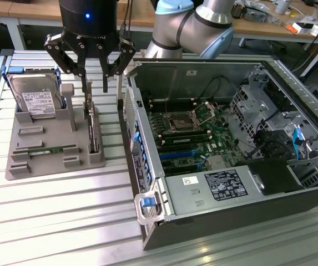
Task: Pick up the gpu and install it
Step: 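Pick up the gpu and move the gpu toward the slot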
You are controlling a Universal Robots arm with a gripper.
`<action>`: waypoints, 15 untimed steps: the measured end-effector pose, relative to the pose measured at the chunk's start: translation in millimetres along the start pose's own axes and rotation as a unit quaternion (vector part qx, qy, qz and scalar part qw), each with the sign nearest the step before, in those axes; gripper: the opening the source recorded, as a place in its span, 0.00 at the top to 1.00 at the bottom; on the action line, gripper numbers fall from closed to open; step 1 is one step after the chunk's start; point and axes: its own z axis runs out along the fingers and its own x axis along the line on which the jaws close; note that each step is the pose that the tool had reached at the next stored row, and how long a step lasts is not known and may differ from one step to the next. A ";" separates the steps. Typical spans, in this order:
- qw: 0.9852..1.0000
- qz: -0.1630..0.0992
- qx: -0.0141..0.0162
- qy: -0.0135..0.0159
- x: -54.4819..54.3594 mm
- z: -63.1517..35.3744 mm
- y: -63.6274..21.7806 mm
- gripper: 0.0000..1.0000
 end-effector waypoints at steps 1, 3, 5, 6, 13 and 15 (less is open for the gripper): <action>1.000 0.000 0.000 0.000 0.0 0.5 0.0 0.58; 1.000 0.000 0.000 0.000 0.2 1.8 -0.1 0.58; 1.000 0.000 0.000 0.000 0.3 3.1 -0.1 0.58; 1.000 0.000 0.000 0.000 0.4 3.6 -0.2 0.58; 1.000 0.000 0.000 0.000 0.6 7.4 -0.4 0.58; 1.000 0.000 0.000 0.000 0.6 8.4 -0.4 0.58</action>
